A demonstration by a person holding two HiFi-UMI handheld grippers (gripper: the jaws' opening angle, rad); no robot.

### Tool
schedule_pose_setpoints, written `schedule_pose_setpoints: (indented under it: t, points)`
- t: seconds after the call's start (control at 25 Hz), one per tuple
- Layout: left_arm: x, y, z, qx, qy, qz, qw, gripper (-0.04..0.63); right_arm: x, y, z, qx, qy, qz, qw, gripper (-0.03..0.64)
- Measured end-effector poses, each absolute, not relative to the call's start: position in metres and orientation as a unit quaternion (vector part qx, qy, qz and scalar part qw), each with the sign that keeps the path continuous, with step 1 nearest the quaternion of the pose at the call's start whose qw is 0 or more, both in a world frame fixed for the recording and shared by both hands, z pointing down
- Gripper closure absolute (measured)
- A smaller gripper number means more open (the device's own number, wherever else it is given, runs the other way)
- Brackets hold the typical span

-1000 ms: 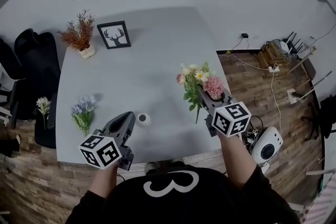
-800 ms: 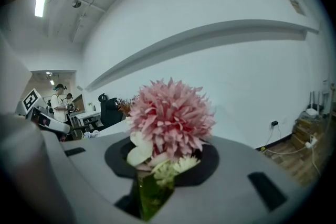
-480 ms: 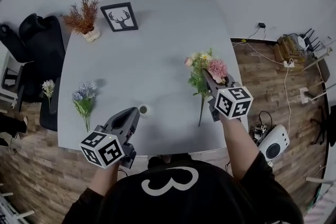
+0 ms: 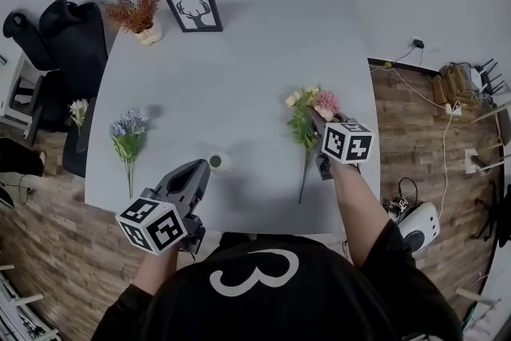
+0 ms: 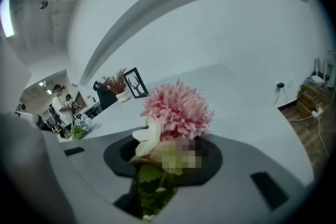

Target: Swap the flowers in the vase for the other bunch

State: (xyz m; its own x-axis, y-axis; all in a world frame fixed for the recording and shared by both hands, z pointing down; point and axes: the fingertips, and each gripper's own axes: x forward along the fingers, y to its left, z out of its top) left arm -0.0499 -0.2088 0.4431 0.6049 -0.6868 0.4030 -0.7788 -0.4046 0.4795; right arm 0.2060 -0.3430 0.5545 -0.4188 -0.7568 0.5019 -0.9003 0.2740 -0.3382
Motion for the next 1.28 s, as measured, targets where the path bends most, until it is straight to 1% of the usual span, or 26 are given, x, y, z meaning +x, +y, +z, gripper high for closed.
schedule_pose_setpoints:
  t: [0.12, 0.24, 0.32, 0.52, 0.64, 0.76, 0.88, 1.04, 1.2, 1.24, 1.28]
  points:
    - [-0.049, -0.212, 0.442, 0.832, -0.446, 0.064, 0.323, 0.584, 0.201, -0.347, 0.562, 0.521, -0.786, 0.306, 0.129, 0.473]
    - [-0.048, -0.212, 0.440, 0.831, -0.450, 0.053, 0.323, 0.584, 0.200, -0.349, 0.565, 0.527, -0.781, 0.307, 0.139, 0.422]
    - [-0.050, -0.212, 0.443, 0.826, -0.457, 0.048, 0.327, 0.584, 0.201, -0.354, 0.564, 0.535, -0.777, 0.295, 0.150, 0.400]
    - [-0.054, -0.216, 0.448, 0.814, -0.464, 0.026, 0.347, 0.584, 0.202, -0.357, 0.563, 0.542, -0.775, 0.280, 0.164, 0.248]
    - [-0.055, -0.216, 0.449, 0.813, -0.466, 0.023, 0.347, 0.584, 0.200, -0.352, 0.558, 0.534, -0.781, 0.279, 0.166, 0.192]
    - [-0.056, -0.218, 0.448, 0.815, -0.463, 0.020, 0.349, 0.584, 0.201, -0.345, 0.553, 0.529, -0.784, 0.274, 0.172, 0.153]
    - [-0.057, -0.222, 0.447, 0.818, -0.459, 0.017, 0.346, 0.584, 0.208, -0.337, 0.542, 0.537, -0.788, 0.241, 0.183, 0.143]
    - [-0.058, -0.220, 0.442, 0.825, -0.449, 0.005, 0.343, 0.584, 0.215, -0.320, 0.513, 0.546, -0.798, 0.144, 0.210, 0.145]
    - [-0.056, -0.207, 0.432, 0.836, -0.433, 0.003, 0.336, 0.584, 0.193, -0.285, 0.463, 0.518, -0.835, 0.096, 0.158, 0.150]
    - [-0.055, -0.202, 0.429, 0.840, -0.428, 0.004, 0.334, 0.584, 0.187, -0.274, 0.451, 0.512, -0.842, 0.082, 0.149, 0.170]
    - [-0.054, -0.196, 0.426, 0.843, -0.423, 0.004, 0.332, 0.584, 0.182, -0.263, 0.440, 0.510, -0.846, 0.064, 0.144, 0.254]
